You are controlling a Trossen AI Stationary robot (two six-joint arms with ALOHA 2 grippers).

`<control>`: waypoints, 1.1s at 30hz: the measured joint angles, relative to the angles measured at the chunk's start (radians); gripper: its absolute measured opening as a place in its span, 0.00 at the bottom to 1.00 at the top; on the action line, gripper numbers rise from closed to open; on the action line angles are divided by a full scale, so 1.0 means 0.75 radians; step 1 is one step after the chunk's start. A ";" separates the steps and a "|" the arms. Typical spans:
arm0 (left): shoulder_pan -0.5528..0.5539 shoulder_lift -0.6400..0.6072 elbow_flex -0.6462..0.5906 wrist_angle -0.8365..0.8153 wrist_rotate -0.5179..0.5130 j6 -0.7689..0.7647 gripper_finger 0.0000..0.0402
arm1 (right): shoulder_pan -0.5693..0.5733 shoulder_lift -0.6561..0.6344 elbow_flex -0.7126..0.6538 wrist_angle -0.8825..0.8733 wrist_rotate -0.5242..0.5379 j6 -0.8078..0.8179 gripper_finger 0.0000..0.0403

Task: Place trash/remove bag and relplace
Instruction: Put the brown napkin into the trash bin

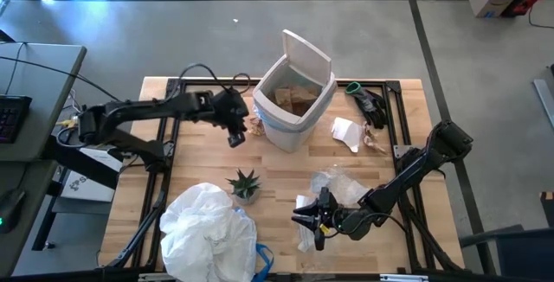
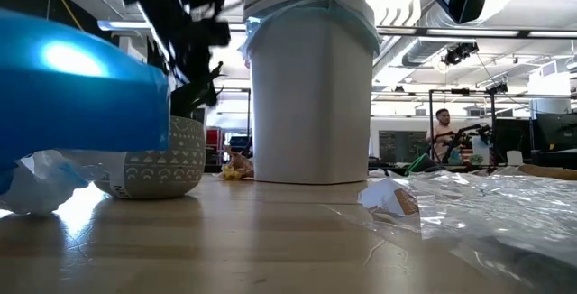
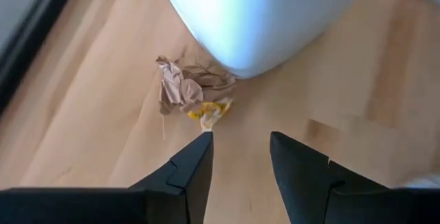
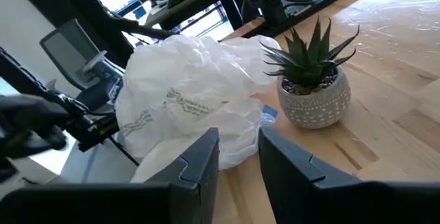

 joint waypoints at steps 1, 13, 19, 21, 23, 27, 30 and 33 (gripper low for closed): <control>0.008 0.015 -0.035 0.058 0.001 0.007 0.33 | 0.000 0.000 0.000 0.000 0.000 0.000 0.22; 0.080 0.225 -0.107 0.433 0.002 0.081 0.44 | -0.016 0.000 0.000 -0.012 -0.002 -0.001 0.22; 0.129 0.322 -0.107 0.450 -0.042 0.079 0.48 | -0.015 0.000 0.000 -0.021 -0.005 -0.001 0.22; 0.137 0.346 -0.107 0.468 -0.092 0.078 0.48 | -0.015 0.000 0.000 -0.020 -0.004 -0.001 0.22; 0.142 0.371 -0.106 0.486 -0.107 0.078 0.48 | -0.015 0.000 0.000 -0.020 -0.003 0.000 0.22; 0.147 0.414 -0.106 0.512 -0.088 0.077 0.48 | -0.015 0.000 0.000 -0.020 -0.002 0.002 0.22; 0.147 0.440 -0.106 0.546 -0.106 0.078 0.48 | -0.015 0.000 0.000 -0.020 0.001 0.004 0.22; 0.147 0.448 -0.106 0.581 -0.123 0.088 0.46 | -0.015 0.000 0.000 -0.020 0.002 0.013 0.22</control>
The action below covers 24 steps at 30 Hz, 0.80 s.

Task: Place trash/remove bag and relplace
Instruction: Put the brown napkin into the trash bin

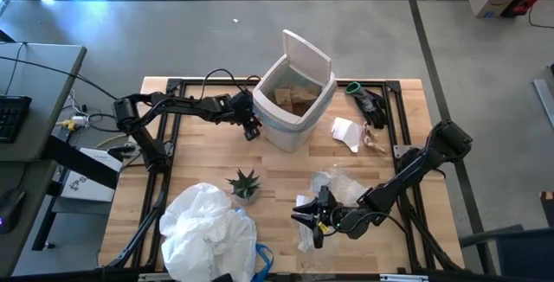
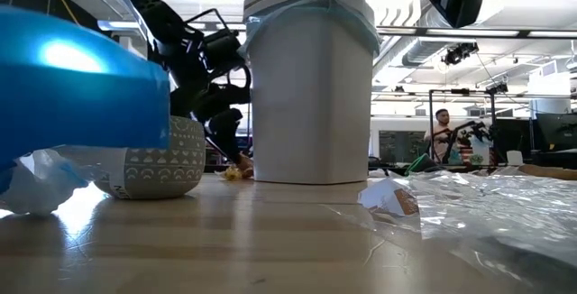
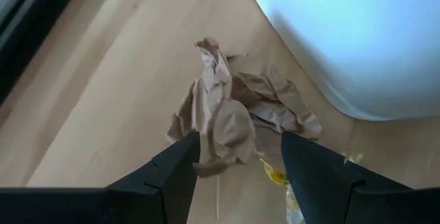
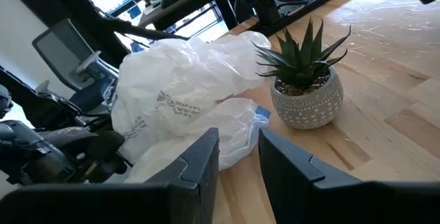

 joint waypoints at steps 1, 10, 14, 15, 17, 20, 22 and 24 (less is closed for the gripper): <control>0.000 0.000 0.000 0.017 -0.004 0.006 0.45 | 0.000 0.000 0.000 0.000 0.000 0.002 0.22; -0.005 -0.008 0.002 0.036 -0.051 0.111 0.10 | 0.000 0.000 0.000 0.000 0.004 0.022 0.22; -0.005 -0.008 0.002 0.007 -0.052 0.135 0.02 | 0.000 0.000 0.000 0.000 0.004 0.023 0.22; -0.005 -0.008 0.004 -0.020 -0.051 0.145 0.02 | 0.000 0.000 0.000 0.000 0.004 0.024 0.22; -0.006 -0.008 0.012 -0.090 -0.051 0.161 0.01 | 0.000 0.000 0.000 0.000 0.004 0.023 0.22; -0.011 -0.024 0.020 -0.189 -0.052 0.169 0.00 | 0.001 0.000 0.000 0.000 0.004 0.024 0.22; -0.020 -0.053 0.020 -0.235 -0.050 0.174 0.00 | 0.002 0.000 0.000 0.000 0.004 0.023 0.22; -0.034 -0.097 0.020 -0.278 -0.051 0.175 0.00 | 0.002 0.000 0.000 -0.001 0.004 0.022 0.22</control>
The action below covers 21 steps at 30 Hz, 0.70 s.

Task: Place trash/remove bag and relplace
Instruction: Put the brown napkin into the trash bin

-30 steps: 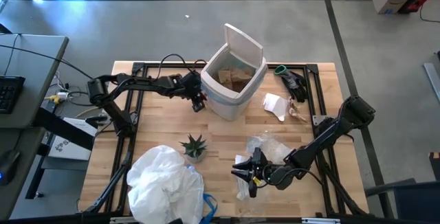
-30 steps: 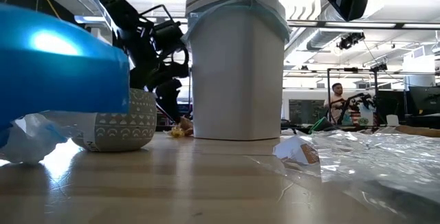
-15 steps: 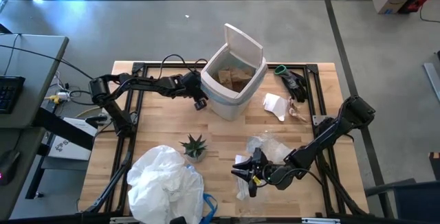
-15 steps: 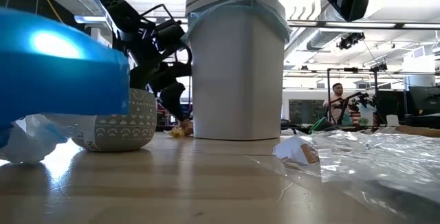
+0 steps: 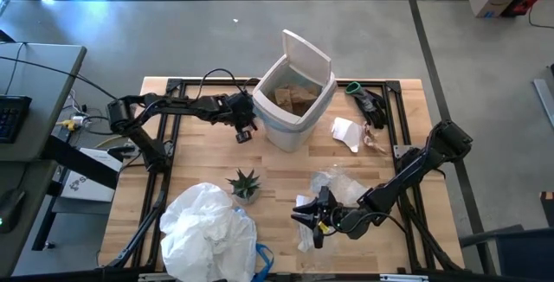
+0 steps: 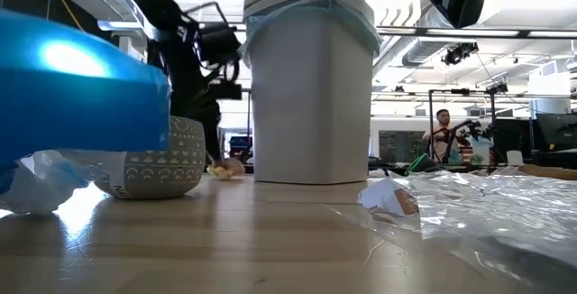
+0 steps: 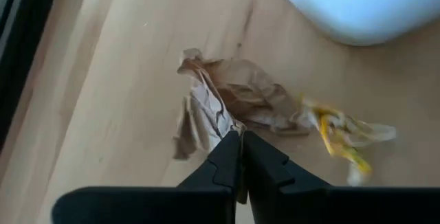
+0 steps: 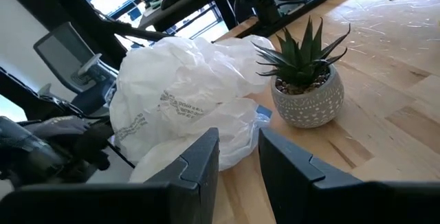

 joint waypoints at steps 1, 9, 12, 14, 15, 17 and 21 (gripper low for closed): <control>-0.008 -0.028 0.000 -0.014 0.000 0.000 0.00 | 0.000 0.000 0.000 -0.001 0.000 0.000 0.22; -0.057 -0.369 0.001 -0.091 -0.001 -0.017 0.00 | 0.000 0.000 0.000 -0.013 0.000 -0.001 0.22; -0.073 -0.503 0.002 -0.149 -0.019 -0.036 0.00 | -0.001 0.000 0.000 -0.014 0.000 -0.001 0.22; -0.087 -0.586 0.008 -0.203 -0.053 -0.047 0.00 | -0.001 0.000 0.000 -0.015 0.000 -0.001 0.22; -0.094 -0.625 0.015 -0.237 -0.077 -0.056 0.00 | -0.001 0.000 0.000 -0.015 0.000 -0.001 0.22; -0.113 -0.695 0.037 -0.302 -0.120 -0.068 0.00 | -0.001 0.000 0.000 -0.015 0.000 -0.001 0.22; -0.160 -0.816 0.104 -0.386 -0.193 -0.093 0.00 | -0.002 0.000 0.000 -0.011 0.000 -0.001 0.22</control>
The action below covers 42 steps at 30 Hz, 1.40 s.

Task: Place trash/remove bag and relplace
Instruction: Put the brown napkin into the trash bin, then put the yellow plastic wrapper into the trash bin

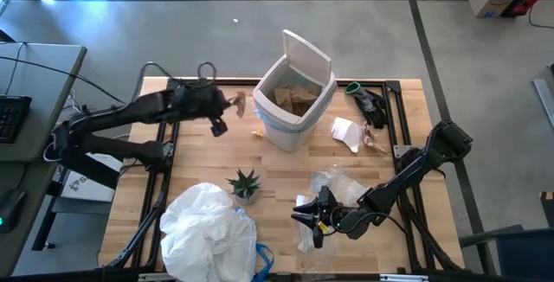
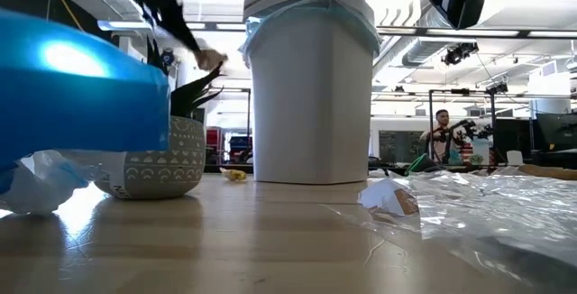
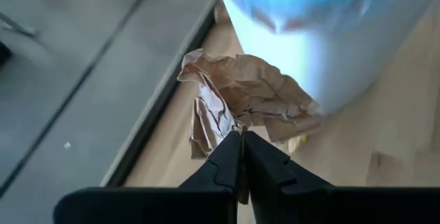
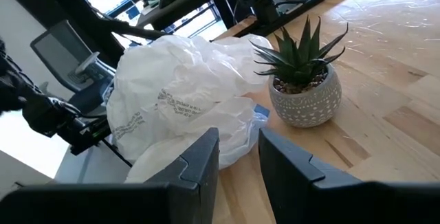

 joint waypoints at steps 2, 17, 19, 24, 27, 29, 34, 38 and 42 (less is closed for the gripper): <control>-0.027 -0.048 0.047 -0.014 -0.027 -0.015 0.00 | 0.001 0.000 0.000 0.000 0.000 0.000 0.22; -0.209 0.169 0.511 0.257 -0.019 0.137 0.00 | -0.009 0.000 0.000 0.006 -0.002 -0.010 0.22; -0.210 0.266 0.580 0.255 -0.015 0.168 0.00 | -0.009 0.000 0.000 0.006 -0.002 -0.010 0.22; -0.174 0.507 0.740 0.246 0.029 0.228 0.00 | -0.009 0.000 0.000 0.012 -0.002 -0.010 0.22; -0.138 0.641 0.841 0.178 0.045 0.239 0.00 | -0.005 0.000 0.000 0.012 -0.002 -0.010 0.22; -0.112 0.720 0.925 0.066 0.051 0.212 0.00 | -0.003 0.000 0.000 0.012 -0.002 -0.010 0.22; -0.058 0.865 1.104 -0.176 0.118 0.119 0.03 | 0.005 0.000 0.000 0.012 0.006 -0.033 0.22; -0.062 0.872 1.168 -0.178 0.130 0.114 0.12 | 0.004 0.000 0.000 0.012 0.010 -0.038 0.22; -0.067 0.870 1.239 -0.195 0.181 0.090 0.25 | 0.004 0.000 0.000 0.012 0.010 -0.045 0.22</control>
